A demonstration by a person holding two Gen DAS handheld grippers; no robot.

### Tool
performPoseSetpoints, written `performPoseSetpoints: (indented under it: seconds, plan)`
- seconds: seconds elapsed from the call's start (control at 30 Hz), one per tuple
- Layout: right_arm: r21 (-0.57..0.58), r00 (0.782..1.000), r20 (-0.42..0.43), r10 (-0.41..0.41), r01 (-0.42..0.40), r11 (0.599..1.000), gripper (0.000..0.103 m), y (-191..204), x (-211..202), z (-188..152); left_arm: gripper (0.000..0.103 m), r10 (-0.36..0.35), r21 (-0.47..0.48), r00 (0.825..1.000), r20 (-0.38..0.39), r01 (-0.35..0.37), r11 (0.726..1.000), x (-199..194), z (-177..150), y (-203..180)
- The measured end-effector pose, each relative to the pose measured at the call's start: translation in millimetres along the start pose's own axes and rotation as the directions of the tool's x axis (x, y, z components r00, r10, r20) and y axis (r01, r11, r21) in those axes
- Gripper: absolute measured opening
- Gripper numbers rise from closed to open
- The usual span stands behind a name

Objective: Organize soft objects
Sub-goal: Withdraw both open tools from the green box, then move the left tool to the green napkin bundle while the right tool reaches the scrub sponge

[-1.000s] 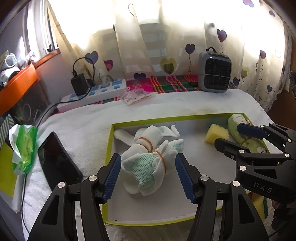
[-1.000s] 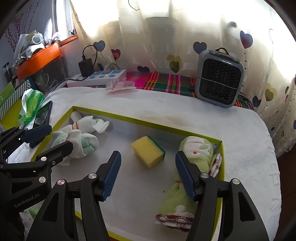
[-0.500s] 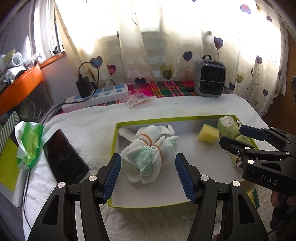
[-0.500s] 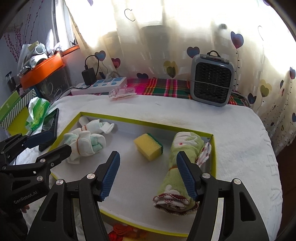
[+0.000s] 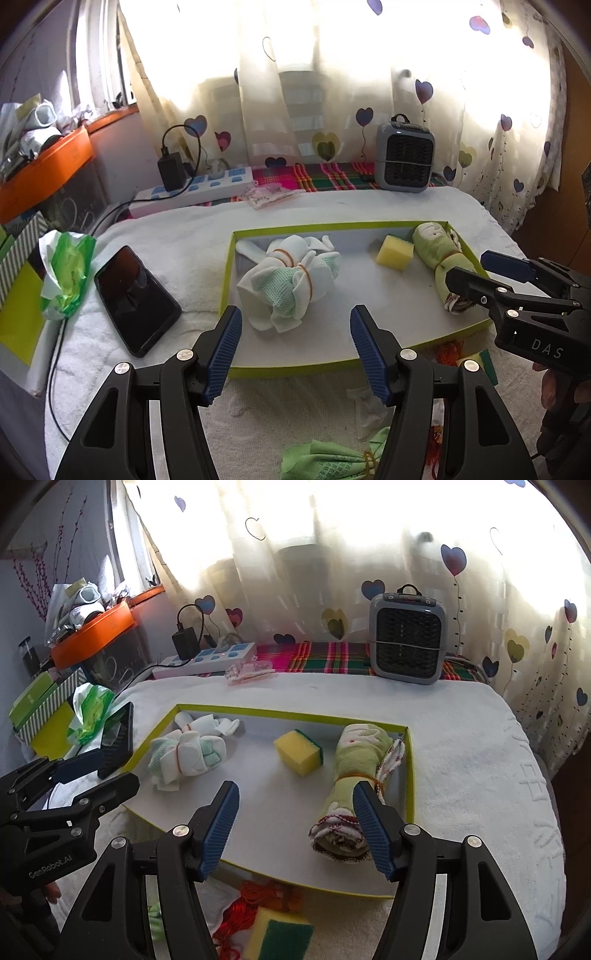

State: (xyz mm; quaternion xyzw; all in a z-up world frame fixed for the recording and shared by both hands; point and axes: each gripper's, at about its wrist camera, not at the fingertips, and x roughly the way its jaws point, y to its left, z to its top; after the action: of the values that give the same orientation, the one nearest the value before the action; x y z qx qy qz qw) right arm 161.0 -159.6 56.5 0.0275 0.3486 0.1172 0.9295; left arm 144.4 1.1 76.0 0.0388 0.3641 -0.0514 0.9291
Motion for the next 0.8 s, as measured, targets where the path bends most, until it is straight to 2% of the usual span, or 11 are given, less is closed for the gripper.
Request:
performPoseSetpoints:
  seconds: [0.43, 0.8]
  plan:
    - [0.038, 1.000, 0.015, 0.014, -0.014, 0.999, 0.065, -5.6, -29.9, -27.8, 0.061, -0.030, -0.039, 1.000, -0.010, 0.029, 0.999, -20.0, -23.4, 5.2]
    - [0.126, 1.000, 0.013, 0.014, -0.016, 0.992, 0.065, -23.4, -46.5, -50.3, 0.061, -0.039, -0.101, 0.998, -0.044, 0.034, 0.994, -24.6, -51.0, 23.4]
